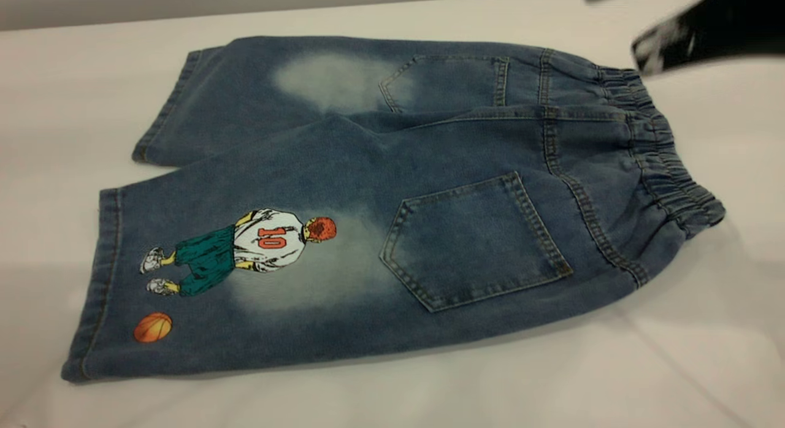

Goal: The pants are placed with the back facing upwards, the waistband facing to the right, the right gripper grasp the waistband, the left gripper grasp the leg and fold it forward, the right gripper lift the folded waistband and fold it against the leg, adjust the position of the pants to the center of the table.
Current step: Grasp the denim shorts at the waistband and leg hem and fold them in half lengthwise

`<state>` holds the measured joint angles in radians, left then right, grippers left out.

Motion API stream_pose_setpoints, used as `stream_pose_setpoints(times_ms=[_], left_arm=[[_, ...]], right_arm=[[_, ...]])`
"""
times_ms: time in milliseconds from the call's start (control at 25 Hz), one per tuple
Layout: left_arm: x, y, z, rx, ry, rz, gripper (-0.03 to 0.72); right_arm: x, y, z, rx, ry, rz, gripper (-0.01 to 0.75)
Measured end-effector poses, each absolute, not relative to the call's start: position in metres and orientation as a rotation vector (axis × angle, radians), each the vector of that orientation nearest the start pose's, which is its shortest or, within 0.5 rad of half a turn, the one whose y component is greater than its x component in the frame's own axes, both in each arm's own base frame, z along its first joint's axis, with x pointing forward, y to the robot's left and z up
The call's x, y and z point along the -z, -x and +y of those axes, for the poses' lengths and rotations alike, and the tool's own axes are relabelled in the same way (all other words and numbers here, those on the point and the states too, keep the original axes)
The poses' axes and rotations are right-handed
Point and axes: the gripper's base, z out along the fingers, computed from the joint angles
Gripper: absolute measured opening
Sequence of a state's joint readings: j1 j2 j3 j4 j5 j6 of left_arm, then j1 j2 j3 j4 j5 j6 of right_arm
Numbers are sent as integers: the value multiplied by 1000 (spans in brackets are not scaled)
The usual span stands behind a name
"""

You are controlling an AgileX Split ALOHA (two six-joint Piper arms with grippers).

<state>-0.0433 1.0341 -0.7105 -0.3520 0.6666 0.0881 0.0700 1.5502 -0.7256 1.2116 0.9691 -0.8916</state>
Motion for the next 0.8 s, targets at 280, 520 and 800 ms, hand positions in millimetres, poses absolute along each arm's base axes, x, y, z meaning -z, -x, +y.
stream_pose_setpoints(times_ms=[280,520,800], left_arm=[[-281,-194,-31,415,75,2435,477],[-282,-195,-33,435,63,2428,477],[-282,-194,-33,435,57,2429,477]], right_arm=[[-163,-261,81,-1204,112,2682,528],[-148,-270,51,-1263,-45,2662,528],[-133,-280,17,-1322,-240,2565,528]])
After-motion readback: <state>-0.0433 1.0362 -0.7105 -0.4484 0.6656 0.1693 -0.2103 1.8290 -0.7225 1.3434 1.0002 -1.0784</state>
